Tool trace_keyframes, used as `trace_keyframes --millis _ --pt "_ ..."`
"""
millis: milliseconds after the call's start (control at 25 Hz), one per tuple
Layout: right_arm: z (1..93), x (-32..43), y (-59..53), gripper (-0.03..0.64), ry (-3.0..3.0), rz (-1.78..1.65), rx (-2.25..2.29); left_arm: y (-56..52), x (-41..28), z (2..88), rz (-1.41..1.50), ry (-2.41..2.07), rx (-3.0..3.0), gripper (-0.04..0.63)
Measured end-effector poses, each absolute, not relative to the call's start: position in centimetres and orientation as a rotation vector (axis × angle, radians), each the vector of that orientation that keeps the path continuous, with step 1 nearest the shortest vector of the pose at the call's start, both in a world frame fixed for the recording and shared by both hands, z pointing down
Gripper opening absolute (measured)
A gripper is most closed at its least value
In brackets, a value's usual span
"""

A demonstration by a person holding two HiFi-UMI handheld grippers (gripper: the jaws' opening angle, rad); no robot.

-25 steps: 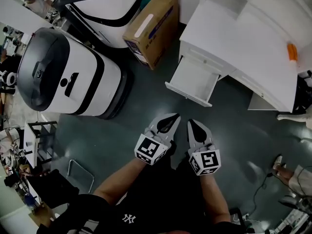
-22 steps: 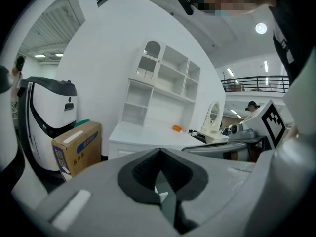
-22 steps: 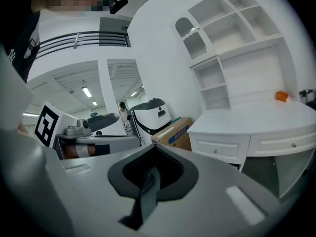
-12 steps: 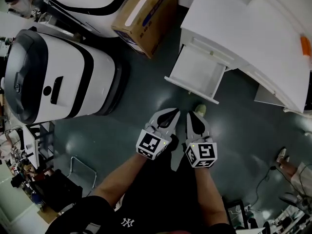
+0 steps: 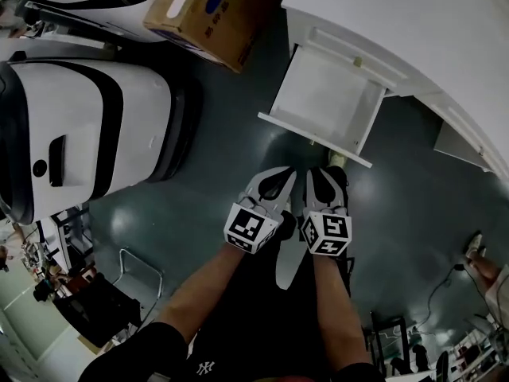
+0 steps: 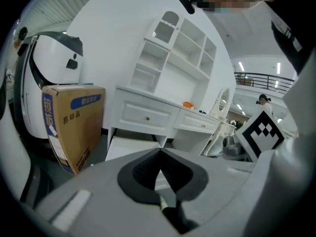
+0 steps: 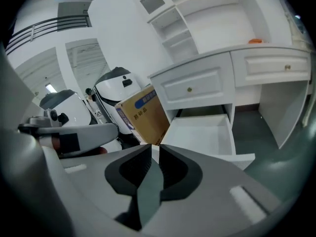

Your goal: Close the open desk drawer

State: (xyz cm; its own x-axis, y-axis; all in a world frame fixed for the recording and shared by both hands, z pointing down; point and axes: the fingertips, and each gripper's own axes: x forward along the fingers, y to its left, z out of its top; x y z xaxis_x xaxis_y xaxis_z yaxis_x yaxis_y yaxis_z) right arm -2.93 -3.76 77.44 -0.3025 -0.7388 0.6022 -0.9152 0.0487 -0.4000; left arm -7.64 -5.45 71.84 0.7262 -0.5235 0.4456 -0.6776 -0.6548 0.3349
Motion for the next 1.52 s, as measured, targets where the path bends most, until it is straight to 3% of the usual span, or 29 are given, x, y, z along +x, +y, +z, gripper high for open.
trace_keyframes --millis 640,960,1200,1520 --pt "97.8 -0.5 -5.5 0.128 -1.82 1.361 1.762 -7.3 -6.4 85.6 0.516 -0.889 2.406 0.0" --pt "100.3 -1.1 -6.6 0.15 -1.829 1.411 1.757 -8.1 -6.3 86.7 0.52 -0.891 2.399 0.0" --pt "101.1 -0.8 -8.0 0.106 -1.807 1.386 1.744 -8.9 -5.9 86.4 0.518 -0.882 2.409 0.0" --pt "101.0 0.8 -11.3 0.104 -1.805 1.363 1.773 -10.9 -4.5 86.0 0.485 -0.875 2.417 0.0"
